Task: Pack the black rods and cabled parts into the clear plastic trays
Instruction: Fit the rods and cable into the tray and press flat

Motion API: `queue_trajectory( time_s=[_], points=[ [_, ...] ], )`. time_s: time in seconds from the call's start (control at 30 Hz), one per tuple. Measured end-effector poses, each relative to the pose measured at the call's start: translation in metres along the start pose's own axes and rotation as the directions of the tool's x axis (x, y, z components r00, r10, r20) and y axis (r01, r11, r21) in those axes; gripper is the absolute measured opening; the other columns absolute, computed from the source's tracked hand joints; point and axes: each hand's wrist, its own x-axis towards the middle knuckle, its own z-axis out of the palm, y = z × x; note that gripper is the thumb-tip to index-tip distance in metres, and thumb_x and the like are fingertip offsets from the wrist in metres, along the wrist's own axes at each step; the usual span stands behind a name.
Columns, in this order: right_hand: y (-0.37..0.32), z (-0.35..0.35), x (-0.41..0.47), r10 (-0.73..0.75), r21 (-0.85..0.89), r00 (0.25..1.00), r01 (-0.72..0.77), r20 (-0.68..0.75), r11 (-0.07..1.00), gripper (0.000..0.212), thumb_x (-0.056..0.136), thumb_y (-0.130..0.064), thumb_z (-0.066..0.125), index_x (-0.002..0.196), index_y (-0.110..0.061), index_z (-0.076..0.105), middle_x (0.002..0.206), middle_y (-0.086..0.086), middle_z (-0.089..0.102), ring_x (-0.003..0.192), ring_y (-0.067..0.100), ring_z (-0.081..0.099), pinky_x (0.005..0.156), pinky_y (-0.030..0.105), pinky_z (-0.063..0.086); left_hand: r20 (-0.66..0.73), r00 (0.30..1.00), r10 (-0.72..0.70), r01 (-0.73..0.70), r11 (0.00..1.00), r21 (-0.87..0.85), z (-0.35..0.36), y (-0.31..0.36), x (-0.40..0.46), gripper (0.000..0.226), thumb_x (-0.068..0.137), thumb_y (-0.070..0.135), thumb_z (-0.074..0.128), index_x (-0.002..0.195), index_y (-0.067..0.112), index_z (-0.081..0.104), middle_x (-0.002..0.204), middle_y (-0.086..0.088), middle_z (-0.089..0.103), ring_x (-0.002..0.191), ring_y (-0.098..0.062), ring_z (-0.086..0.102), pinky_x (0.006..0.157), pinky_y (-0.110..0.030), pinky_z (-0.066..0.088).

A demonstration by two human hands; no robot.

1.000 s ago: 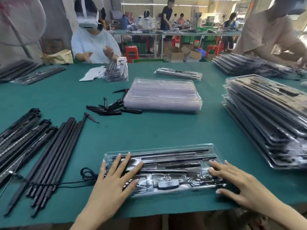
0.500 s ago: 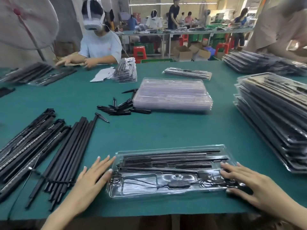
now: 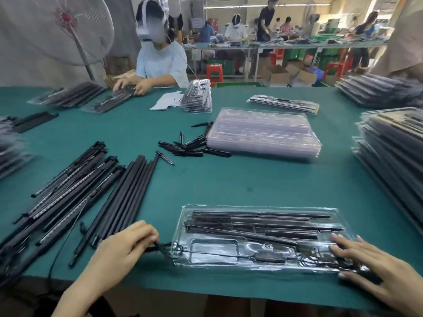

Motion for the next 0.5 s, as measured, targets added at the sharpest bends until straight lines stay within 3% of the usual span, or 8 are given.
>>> queue_trajectory(
  time_s=[0.1, 0.17, 0.3, 0.37, 0.5],
  points=[
    [0.000, 0.000, 0.000, 0.004, 0.002, 1.000, -0.004, 0.004, 1.000, 0.051, 0.079, -0.073, 0.045, 0.119, -0.045, 0.061, 0.136, -0.032, 0.047, 0.124, 0.004, 0.052, 0.108, 0.017, 0.030, -0.129, 0.984, -0.125, 0.146, 0.974, 0.171, 0.006, 0.024, -0.001, 0.020, 0.091, 0.055, 0.028, 0.086, 0.039, 0.039, 0.092, 0.016, 0.044, 0.060, -0.006, 0.055, 0.058, -0.030, 0.042],
    [0.001, 0.002, 0.000, 0.001, 0.002, 1.000, -0.001, -0.004, 1.000, 0.050, 0.080, -0.073, 0.045, 0.119, -0.046, 0.061, 0.136, -0.032, 0.047, 0.124, 0.004, 0.052, 0.108, 0.019, 0.031, -0.108, 0.985, -0.138, 0.155, 0.972, 0.175, 0.008, 0.031, -0.003, 0.023, 0.091, 0.056, 0.034, 0.084, 0.035, 0.038, 0.092, 0.014, 0.040, 0.060, -0.006, 0.053, 0.060, -0.028, 0.042],
    [0.005, 0.003, -0.001, -0.005, -0.005, 1.000, 0.005, -0.002, 1.000, 0.048, 0.080, -0.074, 0.045, 0.117, -0.047, 0.061, 0.137, -0.032, 0.045, 0.125, 0.004, 0.051, 0.105, 0.025, 0.038, 0.066, 0.995, -0.070, 0.071, 0.997, -0.018, 0.002, 0.022, -0.009, 0.008, 0.093, 0.042, 0.052, 0.095, 0.043, 0.044, 0.101, 0.025, 0.046, 0.094, 0.005, 0.052, 0.084, -0.022, 0.043],
    [0.006, 0.004, 0.000, -0.012, -0.007, 1.000, 0.012, -0.009, 1.000, 0.048, 0.080, -0.074, 0.045, 0.116, -0.046, 0.061, 0.137, -0.032, 0.046, 0.125, 0.005, 0.052, 0.103, 0.027, 0.040, 0.086, 0.995, -0.055, 0.062, 0.995, -0.076, 0.003, 0.023, -0.012, 0.014, 0.091, 0.042, 0.057, 0.102, 0.045, 0.049, 0.102, 0.027, 0.052, 0.100, 0.011, 0.050, 0.089, -0.018, 0.041],
    [0.003, 0.004, 0.000, -0.021, 0.017, 0.999, 0.022, -0.047, 1.000, 0.048, 0.081, -0.070, 0.048, 0.114, -0.040, 0.065, 0.135, -0.028, 0.051, 0.121, 0.006, 0.055, 0.103, 0.029, 0.040, 0.059, 0.996, -0.068, 0.064, 0.996, 0.068, 0.014, 0.032, -0.016, 0.046, 0.068, 0.078, 0.039, 0.093, 0.045, 0.059, 0.077, 0.025, 0.053, 0.086, 0.009, 0.046, 0.081, -0.015, 0.031]
  ],
)
